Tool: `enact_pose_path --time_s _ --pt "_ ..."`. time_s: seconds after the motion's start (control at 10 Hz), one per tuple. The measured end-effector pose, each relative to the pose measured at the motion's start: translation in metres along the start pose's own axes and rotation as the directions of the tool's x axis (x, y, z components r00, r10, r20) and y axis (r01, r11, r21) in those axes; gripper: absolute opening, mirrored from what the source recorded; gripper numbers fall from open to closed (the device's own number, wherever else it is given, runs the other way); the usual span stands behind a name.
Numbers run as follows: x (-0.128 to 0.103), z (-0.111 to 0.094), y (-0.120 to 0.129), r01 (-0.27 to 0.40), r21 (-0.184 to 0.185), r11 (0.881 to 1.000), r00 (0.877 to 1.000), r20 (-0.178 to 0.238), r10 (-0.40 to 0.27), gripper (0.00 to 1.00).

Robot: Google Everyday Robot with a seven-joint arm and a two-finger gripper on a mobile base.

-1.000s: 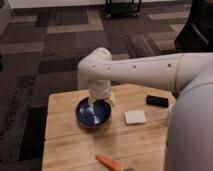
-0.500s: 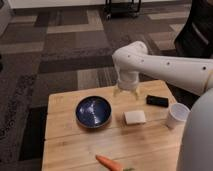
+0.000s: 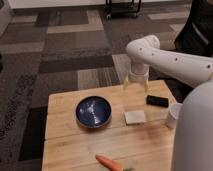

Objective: Place the eraser on the white sponge

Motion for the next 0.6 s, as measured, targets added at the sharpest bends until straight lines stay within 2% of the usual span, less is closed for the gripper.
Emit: enact_pose_path --time_s 0.4,0.5,0.6 --pt "-0.006 -0.001 -0.002 0.005 0.004 1.000 1.000 0.013 -0.005 0.65" --pt "-0.028 -0.002 -0.012 0.028 0.018 0.999 0.998 0.054 -0.029 0.65" --pt "-0.034 0.000 -0.017 0.038 0.023 0.999 0.997 0.059 -0.039 0.65"
